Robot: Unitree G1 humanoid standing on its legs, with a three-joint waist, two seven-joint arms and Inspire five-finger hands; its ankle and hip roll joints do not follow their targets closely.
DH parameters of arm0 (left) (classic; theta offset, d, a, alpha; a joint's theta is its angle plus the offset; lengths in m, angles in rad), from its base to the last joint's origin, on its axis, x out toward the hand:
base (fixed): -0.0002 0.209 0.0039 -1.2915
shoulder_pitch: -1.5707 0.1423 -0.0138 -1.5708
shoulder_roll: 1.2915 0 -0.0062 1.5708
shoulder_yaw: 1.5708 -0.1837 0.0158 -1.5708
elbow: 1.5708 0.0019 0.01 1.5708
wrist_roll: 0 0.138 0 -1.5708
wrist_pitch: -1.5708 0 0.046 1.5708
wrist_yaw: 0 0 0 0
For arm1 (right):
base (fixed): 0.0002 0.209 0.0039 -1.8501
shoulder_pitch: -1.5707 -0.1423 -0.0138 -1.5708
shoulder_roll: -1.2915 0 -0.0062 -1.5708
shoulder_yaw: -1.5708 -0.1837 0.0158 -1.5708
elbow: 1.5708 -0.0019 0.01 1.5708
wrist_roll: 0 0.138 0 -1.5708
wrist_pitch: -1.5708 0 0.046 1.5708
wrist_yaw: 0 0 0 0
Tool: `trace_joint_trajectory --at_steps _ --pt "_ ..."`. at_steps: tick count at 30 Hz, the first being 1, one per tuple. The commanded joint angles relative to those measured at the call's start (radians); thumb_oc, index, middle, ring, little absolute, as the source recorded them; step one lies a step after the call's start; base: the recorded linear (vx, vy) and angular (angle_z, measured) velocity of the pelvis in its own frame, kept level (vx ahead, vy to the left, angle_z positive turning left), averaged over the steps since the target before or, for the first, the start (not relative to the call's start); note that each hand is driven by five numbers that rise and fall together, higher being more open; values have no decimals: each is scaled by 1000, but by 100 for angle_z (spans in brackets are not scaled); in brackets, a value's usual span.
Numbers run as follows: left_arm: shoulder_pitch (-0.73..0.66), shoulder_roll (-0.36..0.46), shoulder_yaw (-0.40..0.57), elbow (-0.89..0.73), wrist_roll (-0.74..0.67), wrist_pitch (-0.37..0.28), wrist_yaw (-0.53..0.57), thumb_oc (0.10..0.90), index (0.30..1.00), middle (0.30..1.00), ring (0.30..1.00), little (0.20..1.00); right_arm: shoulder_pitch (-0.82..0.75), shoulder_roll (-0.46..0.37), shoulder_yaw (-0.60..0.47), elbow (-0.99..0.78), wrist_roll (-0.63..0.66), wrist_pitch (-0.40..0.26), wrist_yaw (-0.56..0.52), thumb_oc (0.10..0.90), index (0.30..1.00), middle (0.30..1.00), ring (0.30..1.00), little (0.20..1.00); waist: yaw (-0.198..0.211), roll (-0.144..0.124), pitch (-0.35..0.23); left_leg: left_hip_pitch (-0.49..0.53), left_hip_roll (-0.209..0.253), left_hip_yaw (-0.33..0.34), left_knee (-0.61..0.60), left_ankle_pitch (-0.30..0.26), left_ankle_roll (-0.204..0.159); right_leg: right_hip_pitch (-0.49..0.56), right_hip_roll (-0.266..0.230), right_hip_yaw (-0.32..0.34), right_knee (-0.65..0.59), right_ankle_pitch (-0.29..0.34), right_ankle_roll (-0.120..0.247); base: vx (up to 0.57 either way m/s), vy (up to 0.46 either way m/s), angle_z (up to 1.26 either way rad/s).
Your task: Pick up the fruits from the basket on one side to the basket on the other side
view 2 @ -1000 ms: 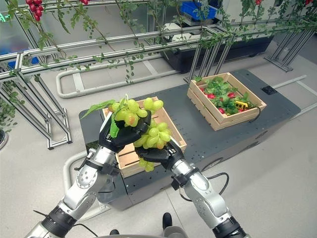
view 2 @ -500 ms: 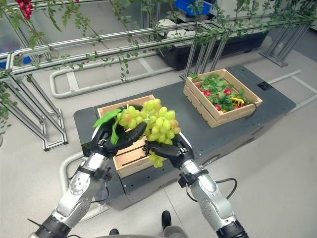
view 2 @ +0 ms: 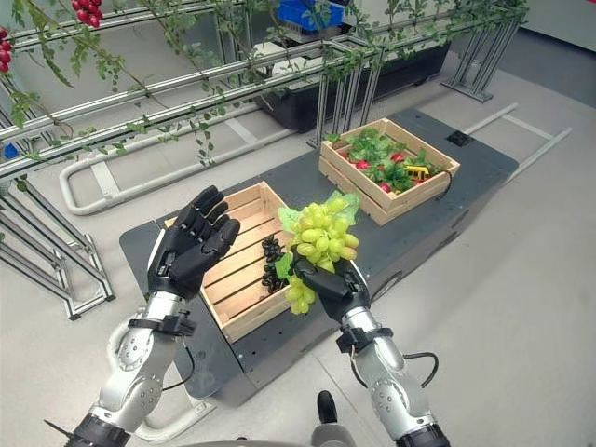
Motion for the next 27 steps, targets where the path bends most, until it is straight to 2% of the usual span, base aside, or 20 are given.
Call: trace_joint_trajectory --at_steps 1,5,6,8,11,13,15,18,19,20,22,27 --pt "-75 -2 59 -112 17 -54 -81 800 900 900 900 900 -117 19 -118 -116 67 -166 47 400 300 300 300 300 10 37 30 -50 -38 -19 20 -8 37 -28 -24 -42 -11 90 0 -60 199 -14" --pt "-74 17 60 -129 41 -29 -99 800 900 900 900 900 -109 28 -124 -116 76 -179 75 400 300 300 300 300 23 40 44 -45 -41 12 29 -13 36 -44 -49 -112 -11 101 1 -93 167 -33" --pt "-76 30 68 -128 38 -13 -98 800 900 900 900 900 -114 22 -117 -117 75 -189 83 400 300 300 300 300 36 42 46 -46 -44 35 26 -14 40 -33 -55 -174 13 90 -2 -149 92 -52" --pt "-83 37 66 -125 32 -6 -100 800 900 900 900 900 -123 16 -103 -119 73 -196 72 400 300 300 300 300 45 47 46 -49 -42 49 19 -8 46 -29 -56 -201 66 75 -9 -151 54 -57" --pt "-87 47 64 -125 35 7 -121 800 900 900 900 900 -146 8 -76 -112 62 -206 57 400 300 300 300 300 63 64 35 -57 -28 84 -3 11 60 -14 -49 -252 173 15 -23 -149 14 -59" --pt "-86 56 52 -134 40 8 -109 800 900 900 900 900 -171 4 -56 -115 53 -207 57 400 300 300 300 300 80 76 26 -65 -17 119 -14 27 70 12 -50 -313 280 -47 -34 -174 -7 -64" --pt "-88 58 49 -136 43 1 -80 800 900 900 900 900 -191 7 -33 -105 51 -196 69 400 300 300 300 300 106 75 12 -75 -2 177 -23 32 73 58 -62 -396 321 -107 -44 -151 -49 -67" --pt "-84 52 60 -139 57 -12 -50 800 900 900 900 900 -199 24 2 -96 37 -180 85 400 300 300 300 300 150 53 -11 -84 12 270 -51 44 47 188 -69 -542 264 -203 -30 -54 -112 -108" --pt "-82 51 63 -143 59 -10 -46 800 900 900 900 900 -200 27 6 -97 35 -178 83 400 300 300 300 300 158 48 -16 -89 16 290 -55 50 42 214 -60 -562 238 -219 -31 -126 -240 -97" --pt "-81 45 61 -144 65 -9 -33 800 900 900 900 900 -200 32 16 -100 27 -174 81 400 300 300 300 300 168 36 -24 -100 21 314 -56 61 32 248 -44 -581 159 -212 -31 -114 -228 -117" --pt "-81 36 54 -143 73 -8 -29 800 900 900 900 900 -198 32 24 -101 21 -177 73 400 300 300 300 300 165 28 -29 -108 28 322 -58 73 20 257 -24 -565 89 -190 -26 -104 -250 -135" --pt "-97 21 25 -110 69 -41 -70 800 900 900 900 900 -153 2 4 -106 9 -196 91 400 300 300 300 300 118 13 -35 -119 54 309 -62 98 -7 234 32 -495 -7 -146 -37 -108 -235 -74"
